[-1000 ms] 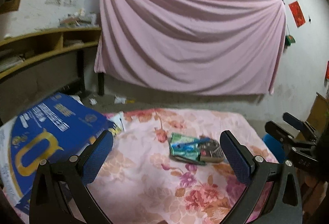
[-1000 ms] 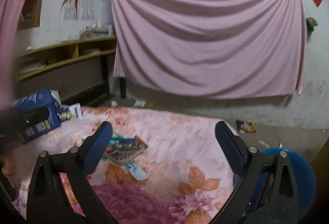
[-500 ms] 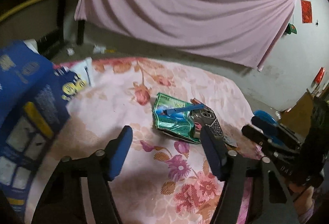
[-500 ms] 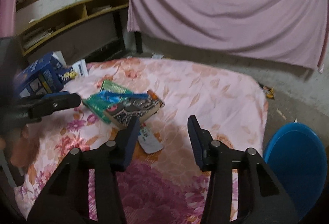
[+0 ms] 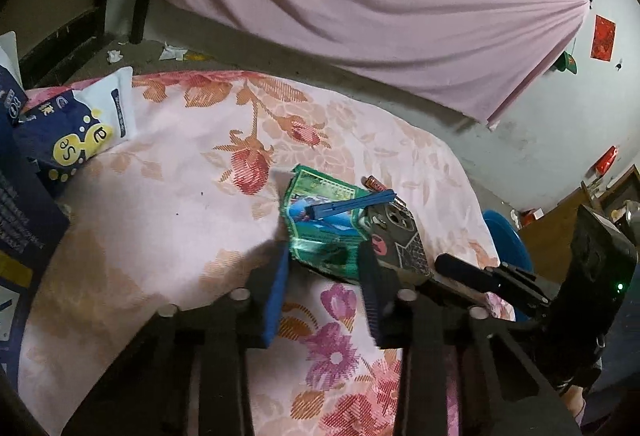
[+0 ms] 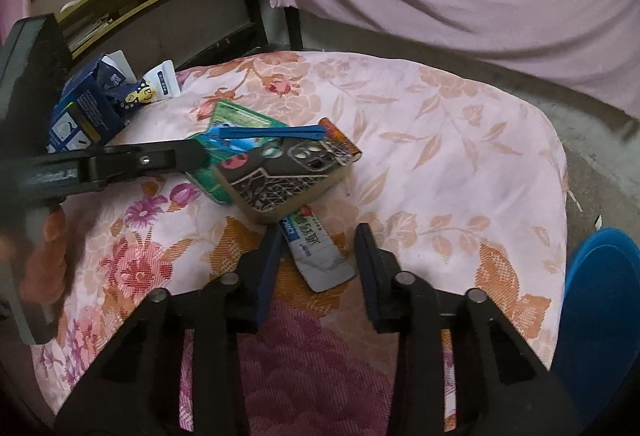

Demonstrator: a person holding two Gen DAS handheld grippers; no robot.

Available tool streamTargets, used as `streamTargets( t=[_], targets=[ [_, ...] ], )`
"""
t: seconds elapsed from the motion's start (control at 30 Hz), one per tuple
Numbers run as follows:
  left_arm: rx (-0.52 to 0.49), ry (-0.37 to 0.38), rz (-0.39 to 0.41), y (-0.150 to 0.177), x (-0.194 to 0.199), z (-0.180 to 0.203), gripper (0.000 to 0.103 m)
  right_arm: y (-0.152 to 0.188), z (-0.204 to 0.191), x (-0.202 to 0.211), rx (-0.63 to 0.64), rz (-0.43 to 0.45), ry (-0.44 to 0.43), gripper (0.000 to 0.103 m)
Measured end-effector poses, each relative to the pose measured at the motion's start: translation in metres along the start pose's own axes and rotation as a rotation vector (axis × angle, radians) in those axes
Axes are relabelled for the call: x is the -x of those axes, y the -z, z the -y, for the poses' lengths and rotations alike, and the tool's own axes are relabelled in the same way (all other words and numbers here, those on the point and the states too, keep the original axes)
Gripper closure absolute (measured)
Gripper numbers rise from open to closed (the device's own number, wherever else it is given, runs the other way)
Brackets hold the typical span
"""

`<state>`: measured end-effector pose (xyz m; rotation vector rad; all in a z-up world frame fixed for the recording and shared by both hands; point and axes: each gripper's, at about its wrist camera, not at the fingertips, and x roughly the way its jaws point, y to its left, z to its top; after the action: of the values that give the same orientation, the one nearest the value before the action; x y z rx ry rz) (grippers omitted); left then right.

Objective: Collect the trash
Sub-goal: 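Grasp green wrapper with left tool while right tool grasps white-blue strip, then carry both items over the blue bucket and open both tools to drop them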

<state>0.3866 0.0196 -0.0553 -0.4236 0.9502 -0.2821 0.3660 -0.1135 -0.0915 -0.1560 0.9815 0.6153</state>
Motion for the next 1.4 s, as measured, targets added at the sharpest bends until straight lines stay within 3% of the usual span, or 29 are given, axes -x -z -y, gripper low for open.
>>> streamTargets(
  t=[0.03, 0.1, 0.4, 0.6, 1.0, 1.2, 1.4],
  targets=[
    [0.004, 0.003, -0.003, 0.0, 0.0, 0.0, 0.08, 0.0, -0.001, 0.0, 0.002, -0.003, -0.006, 0.048],
    [0.016, -0.007, -0.012, 0.0, -0.002, -0.002, 0.094, -0.001, -0.002, 0.0, 0.007, -0.003, 0.001, 0.049],
    [0.042, 0.032, 0.028, 0.008, 0.013, 0.0, 0.1, 0.006, -0.002, 0.008, 0.005, 0.009, 0.005, 0.053],
    [-0.015, -0.019, 0.116, 0.021, 0.04, 0.012, 0.101, 0.018, 0.0, 0.028, -0.012, 0.042, -0.016, 0.066],
    [-0.134, -0.112, 0.24, 0.057, 0.086, 0.046, 0.103, 0.032, -0.005, 0.048, -0.011, 0.074, -0.025, 0.071],
    [-0.168, -0.112, 0.254, 0.068, 0.096, 0.058, 0.103, 0.041, -0.005, 0.064, -0.059, 0.112, -0.13, 0.072],
    [-0.198, -0.129, 0.299, 0.073, 0.106, 0.07, 0.103, 0.046, -0.007, 0.084, -0.07, 0.211, -0.132, 0.074]
  ],
)
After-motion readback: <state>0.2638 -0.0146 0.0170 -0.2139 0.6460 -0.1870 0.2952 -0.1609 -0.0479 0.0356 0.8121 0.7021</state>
